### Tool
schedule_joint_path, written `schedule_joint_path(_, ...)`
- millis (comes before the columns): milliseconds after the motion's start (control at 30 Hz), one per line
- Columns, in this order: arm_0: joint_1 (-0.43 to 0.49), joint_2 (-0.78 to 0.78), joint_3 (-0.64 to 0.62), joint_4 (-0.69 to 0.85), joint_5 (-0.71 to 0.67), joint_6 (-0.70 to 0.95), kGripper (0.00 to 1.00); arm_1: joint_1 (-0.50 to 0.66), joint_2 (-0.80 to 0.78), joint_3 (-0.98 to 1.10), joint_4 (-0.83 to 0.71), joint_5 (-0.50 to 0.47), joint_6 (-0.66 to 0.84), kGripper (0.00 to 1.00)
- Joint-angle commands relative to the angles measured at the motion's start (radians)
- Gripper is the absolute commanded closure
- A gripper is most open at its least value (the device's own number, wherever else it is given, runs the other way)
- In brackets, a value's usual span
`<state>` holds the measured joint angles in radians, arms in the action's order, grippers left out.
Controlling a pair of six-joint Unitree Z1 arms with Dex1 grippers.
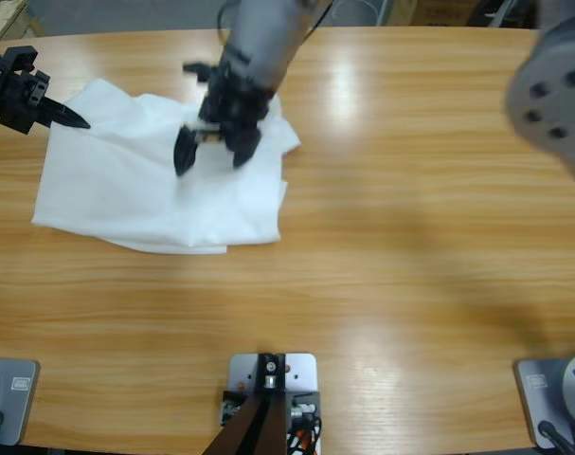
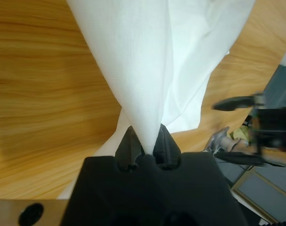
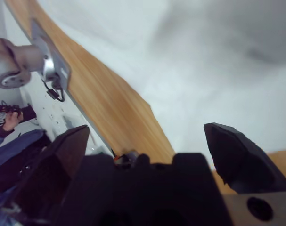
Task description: Fold clothes
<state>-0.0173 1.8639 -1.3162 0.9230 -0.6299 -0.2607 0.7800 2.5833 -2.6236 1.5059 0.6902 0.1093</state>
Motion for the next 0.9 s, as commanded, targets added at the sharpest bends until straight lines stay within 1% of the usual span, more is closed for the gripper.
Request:
schedule_joint_path(33, 0.014, 0.081, 0.026, 0.013, 0.007, 0.021, 1.000, 0.006, 0.092, -0.447, 0.026, 0.016, 0.059, 0.013)
schedule_joint_path(100, 0.009, 0.096, 0.025, 0.011, 0.007, 0.025, 1.000, 0.007, 0.069, -0.489, 0.021, 0.001, 0.063, 0.018)
schedule_joint_path(167, 0.000, 0.112, 0.025, 0.011, 0.007, 0.029, 1.000, 0.007, 0.013, -0.510, -0.011, -0.059, 0.044, 0.018)
schedule_joint_path(267, -0.009, 0.121, 0.024, 0.011, 0.009, 0.031, 1.000, 0.018, -0.057, -0.521, -0.082, -0.158, -0.062, 0.018)
schedule_joint_path(400, -0.010, 0.120, 0.020, 0.011, 0.009, 0.033, 1.000, 0.050, -0.068, -0.555, -0.144, -0.274, -0.181, 0.018)
schedule_joint_path(467, -0.010, 0.121, 0.022, 0.011, 0.010, 0.035, 1.000, 0.061, -0.054, -0.559, -0.170, -0.284, -0.184, 0.015)
schedule_joint_path(533, -0.010, 0.123, 0.022, 0.011, 0.010, 0.037, 1.000, 0.068, -0.022, -0.570, -0.200, -0.292, -0.145, 0.011)
schedule_joint_path(567, -0.010, 0.124, 0.022, 0.011, 0.010, 0.037, 1.000, 0.074, -0.008, -0.580, -0.227, -0.313, -0.113, 0.002)
schedule_joint_path(633, -0.008, 0.124, 0.022, 0.011, 0.011, 0.038, 1.000, 0.089, 0.003, -0.582, -0.305, -0.345, -0.124, 0.005)
schedule_joint_path(667, -0.005, 0.125, 0.021, 0.011, 0.011, 0.039, 1.000, 0.092, 0.008, -0.582, -0.339, -0.344, -0.166, 0.020)
schedule_joint_path(700, -0.004, 0.126, 0.020, 0.011, 0.011, 0.040, 1.000, 0.093, 0.013, -0.582, -0.373, -0.345, -0.212, 0.067)
schedule_joint_path(733, -0.003, 0.127, 0.019, 0.011, 0.011, 0.040, 1.000, 0.093, 0.018, -0.582, -0.393, -0.343, -0.221, 0.097)
schedule_joint_path(900, 0.003, 0.128, 0.020, 0.011, 0.012, 0.042, 1.000, 0.101, 0.050, -0.582, -0.408, -0.327, -0.223, 0.133)
